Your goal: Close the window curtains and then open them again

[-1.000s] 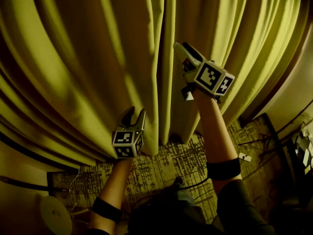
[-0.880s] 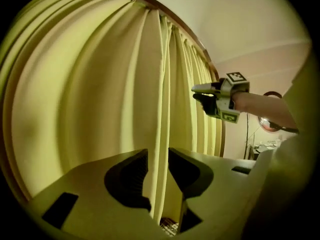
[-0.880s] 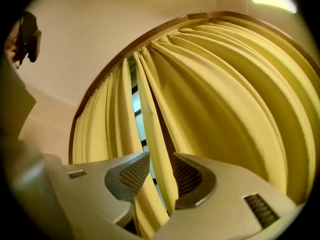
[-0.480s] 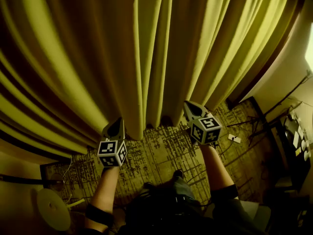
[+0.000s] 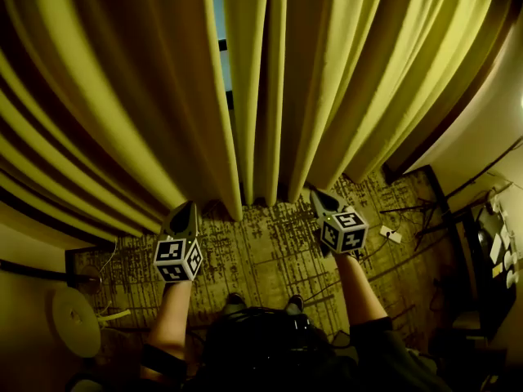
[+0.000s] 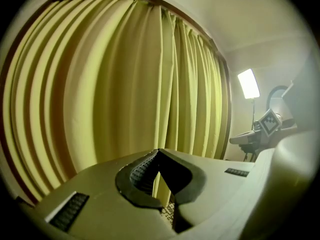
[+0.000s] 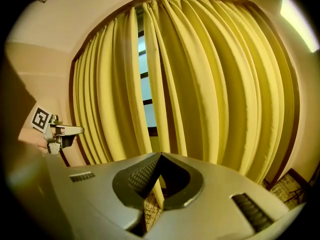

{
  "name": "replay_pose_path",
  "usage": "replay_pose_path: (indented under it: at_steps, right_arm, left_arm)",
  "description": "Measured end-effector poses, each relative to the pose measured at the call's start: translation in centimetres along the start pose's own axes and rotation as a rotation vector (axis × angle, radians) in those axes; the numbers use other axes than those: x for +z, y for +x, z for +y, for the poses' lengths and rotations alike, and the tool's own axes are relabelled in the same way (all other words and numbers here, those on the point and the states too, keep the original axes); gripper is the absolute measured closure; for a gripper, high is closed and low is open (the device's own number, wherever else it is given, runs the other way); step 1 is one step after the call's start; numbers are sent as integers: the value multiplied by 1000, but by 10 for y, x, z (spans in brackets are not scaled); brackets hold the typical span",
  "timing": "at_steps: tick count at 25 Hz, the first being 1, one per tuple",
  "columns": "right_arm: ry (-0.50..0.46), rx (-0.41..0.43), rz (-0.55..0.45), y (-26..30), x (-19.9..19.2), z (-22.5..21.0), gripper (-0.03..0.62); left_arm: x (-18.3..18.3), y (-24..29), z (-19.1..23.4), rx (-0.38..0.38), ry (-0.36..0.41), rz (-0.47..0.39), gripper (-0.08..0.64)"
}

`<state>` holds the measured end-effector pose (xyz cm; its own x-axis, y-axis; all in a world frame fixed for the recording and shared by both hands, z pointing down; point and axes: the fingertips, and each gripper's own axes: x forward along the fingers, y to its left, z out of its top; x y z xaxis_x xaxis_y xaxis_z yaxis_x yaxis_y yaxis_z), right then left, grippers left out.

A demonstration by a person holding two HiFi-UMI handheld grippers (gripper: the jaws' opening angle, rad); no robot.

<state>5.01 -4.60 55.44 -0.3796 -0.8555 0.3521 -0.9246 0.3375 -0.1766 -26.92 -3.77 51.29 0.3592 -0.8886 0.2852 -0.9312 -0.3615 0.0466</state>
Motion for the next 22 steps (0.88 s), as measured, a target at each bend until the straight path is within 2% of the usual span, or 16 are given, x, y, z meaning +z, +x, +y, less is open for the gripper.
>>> replay_pose_path:
  at_steps: [3, 9, 15, 22]
  right_arm:
    - [-31, 17, 17, -15, -13, -19, 592]
    - [-4, 39, 40, -44, -35, -61, 592]
    - [-1, 58, 69, -57, -62, -53, 592]
    - [21, 16, 57, -79, -72, -49, 592]
  left_arm:
    - [-9, -5, -20, 34, -22, 17, 560]
    - [-21, -13, -62, 68, -25, 40, 560]
    - [-37, -41, -63, 95, -47, 55, 560]
    - [-33, -53, -65, 70, -46, 50, 560]
